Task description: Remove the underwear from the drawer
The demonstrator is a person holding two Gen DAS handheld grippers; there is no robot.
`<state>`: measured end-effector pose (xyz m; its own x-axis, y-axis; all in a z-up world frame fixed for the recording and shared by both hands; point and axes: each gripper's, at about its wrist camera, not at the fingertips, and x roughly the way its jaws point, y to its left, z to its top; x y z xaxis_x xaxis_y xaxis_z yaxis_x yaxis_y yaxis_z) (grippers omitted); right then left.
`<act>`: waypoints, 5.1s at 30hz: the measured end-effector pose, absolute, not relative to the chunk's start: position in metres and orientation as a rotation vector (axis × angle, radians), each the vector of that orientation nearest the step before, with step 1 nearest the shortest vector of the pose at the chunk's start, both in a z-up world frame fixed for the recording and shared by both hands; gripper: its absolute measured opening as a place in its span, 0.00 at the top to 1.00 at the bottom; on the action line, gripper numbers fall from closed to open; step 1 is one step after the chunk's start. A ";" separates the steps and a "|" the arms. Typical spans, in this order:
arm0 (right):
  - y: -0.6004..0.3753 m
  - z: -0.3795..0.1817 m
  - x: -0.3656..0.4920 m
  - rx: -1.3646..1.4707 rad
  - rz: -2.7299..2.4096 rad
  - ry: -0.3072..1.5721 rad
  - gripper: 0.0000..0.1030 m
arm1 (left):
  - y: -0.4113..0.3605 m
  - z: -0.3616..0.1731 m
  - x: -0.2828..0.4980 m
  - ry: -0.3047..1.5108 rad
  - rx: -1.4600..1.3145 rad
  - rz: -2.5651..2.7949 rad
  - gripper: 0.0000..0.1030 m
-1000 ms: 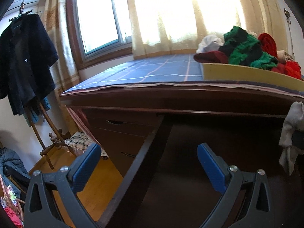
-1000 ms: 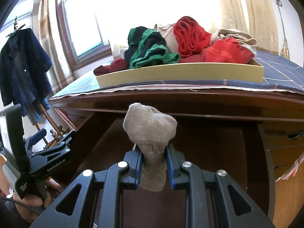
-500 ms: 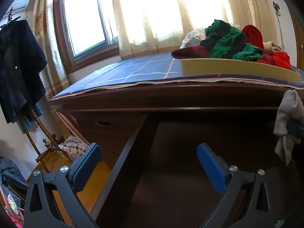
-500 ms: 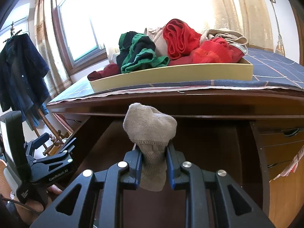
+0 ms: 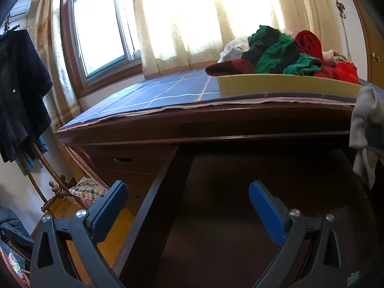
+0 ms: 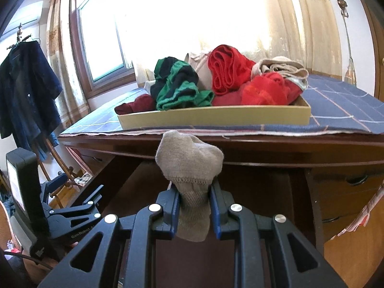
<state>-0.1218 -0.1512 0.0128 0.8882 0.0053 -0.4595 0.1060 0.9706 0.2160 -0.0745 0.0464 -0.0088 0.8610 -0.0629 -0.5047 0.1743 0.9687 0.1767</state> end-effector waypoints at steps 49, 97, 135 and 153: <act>-0.190 0.151 -0.096 0.017 -0.151 0.263 0.76 | 0.048 -0.007 -0.078 0.505 0.223 -0.138 0.00; -0.193 0.101 0.204 -0.044 -0.288 0.852 0.76 | 0.051 -0.008 -0.069 0.536 0.214 -0.155 0.00; -0.183 0.108 0.009 0.009 -0.117 0.407 0.30 | 0.039 -0.011 -0.075 0.536 0.278 -0.106 0.00; -0.189 0.047 -0.128 0.336 -0.186 0.350 0.29 | 0.037 -0.013 -0.079 0.528 0.299 -0.095 0.00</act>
